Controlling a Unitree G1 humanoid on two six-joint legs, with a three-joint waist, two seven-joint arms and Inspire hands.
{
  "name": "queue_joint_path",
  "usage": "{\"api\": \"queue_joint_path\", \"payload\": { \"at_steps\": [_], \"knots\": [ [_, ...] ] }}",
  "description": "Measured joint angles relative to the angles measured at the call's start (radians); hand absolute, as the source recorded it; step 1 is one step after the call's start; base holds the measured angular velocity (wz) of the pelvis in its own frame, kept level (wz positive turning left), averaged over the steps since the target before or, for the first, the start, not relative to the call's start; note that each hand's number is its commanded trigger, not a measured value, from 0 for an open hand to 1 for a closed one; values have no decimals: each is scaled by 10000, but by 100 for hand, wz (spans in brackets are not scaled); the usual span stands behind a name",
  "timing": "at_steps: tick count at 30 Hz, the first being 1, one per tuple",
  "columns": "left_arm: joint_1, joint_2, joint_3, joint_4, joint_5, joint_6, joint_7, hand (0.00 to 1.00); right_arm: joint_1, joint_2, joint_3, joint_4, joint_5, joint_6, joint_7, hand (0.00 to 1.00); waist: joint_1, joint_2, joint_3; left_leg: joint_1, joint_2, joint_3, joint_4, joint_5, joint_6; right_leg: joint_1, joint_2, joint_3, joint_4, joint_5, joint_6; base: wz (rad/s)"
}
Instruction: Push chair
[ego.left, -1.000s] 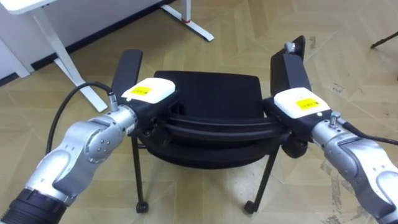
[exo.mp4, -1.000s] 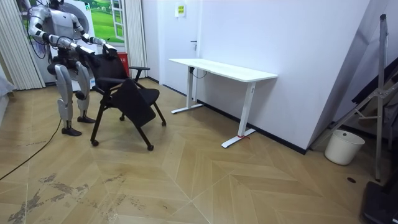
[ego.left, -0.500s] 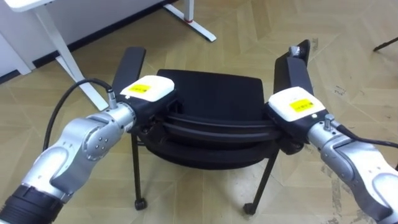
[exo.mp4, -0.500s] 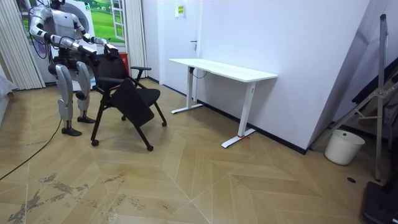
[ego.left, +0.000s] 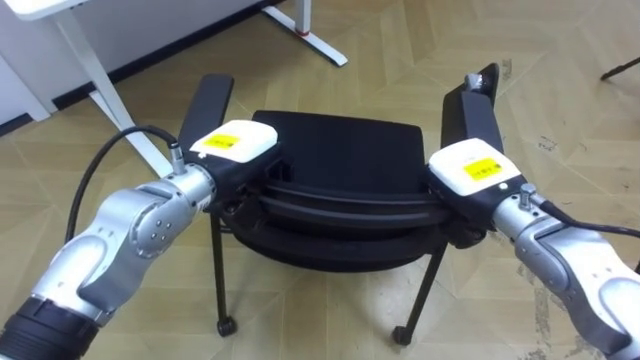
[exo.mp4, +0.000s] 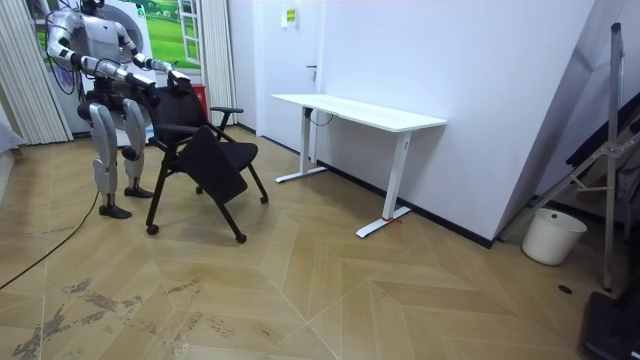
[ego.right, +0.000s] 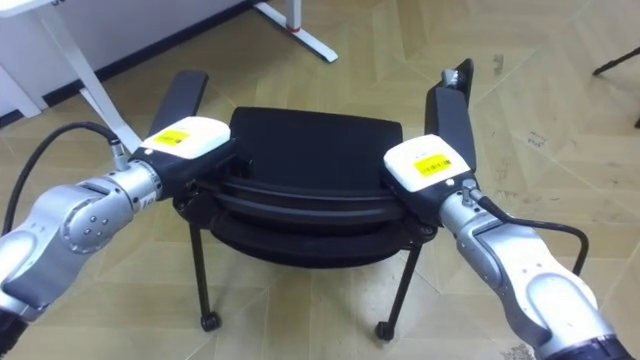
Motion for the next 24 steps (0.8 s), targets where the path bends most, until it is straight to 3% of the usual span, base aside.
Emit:
{"api": "queue_joint_path", "payload": {
  "at_steps": [9,12,14,15,17,19,20,21,22,23,24],
  "knots": [
    [21,-10,-3,43,1,27,3,100,-2,-36,15,43,17,-134,-39,100,10,22,20,72,30,-29,63,0,-1,96,5,-29,29,-32,25,1],
    [21,-26,-11,203,0,-29,80,100,-1,-37,65,120,62,-203,-137,100,-43,7,30,-91,37,17,481,-3,-5,162,-26,-255,120,-109,-12,14],
    [11,-51,-4,464,46,-201,270,100,3,-15,109,261,62,-280,-245,100,-118,-38,48,-426,47,74,1292,-76,-107,152,-82,-601,480,-347,-92,26],
    [11,-76,-5,643,48,-253,384,100,-12,6,120,385,92,-410,-277,100,-91,-118,65,-774,107,340,2155,-82,-118,152,-137,-882,749,-546,-163,16],
    [5,-82,-5,864,46,-319,487,100,-61,12,257,457,245,-448,-281,100,-78,-137,71,-1355,348,570,3625,-79,-118,245,-93,-1220,1025,-871,-314,13],
    [-31,-8,2,977,47,-316,486,100,-81,43,302,491,517,-525,-257,100,-81,-31,129,-2122,951,986,5480,78,-141,351,119,-1511,1561,-1360,-581,28],
    [-31,17,3,994,52,-310,479,100,-75,71,306,506,573,-549,-242,100,-64,-31,131,-2285,1143,1132,5926,201,-140,362,133,-1539,1648,-1510,-673,25],
    [-32,27,22,1087,65,-319,486,100,-90,89,322,641,758,-663,-275,100,-32,-78,162,-2682,1357,1189,6838,689,5,449,179,-1599,1945,-1751,-795,22],
    [-32,17,25,1265,60,-376,521,100,-135,103,401,719,811,-726,-289,100,-7,-120,225,-3136,1363,1141,7497,1112,149,585,129,-1607,2121,-1934,-890,22],
    [-33,19,25,1315,39,-405,521,100,-165,82,440,715,813,-730,-298,100,-11,-132,219,-3306,1273,1142,7467,973,223,584,111,-1606,2203,-2004,-908,25],
    [-38,13,25,1318,9,-402,563,100,-206,-12,481,662,836,-747,-358,100,-51,-102,213,-3705,970,1233,7010,570,313,504,87,-1585,2343,-2117,-973,8]
  ]
}}
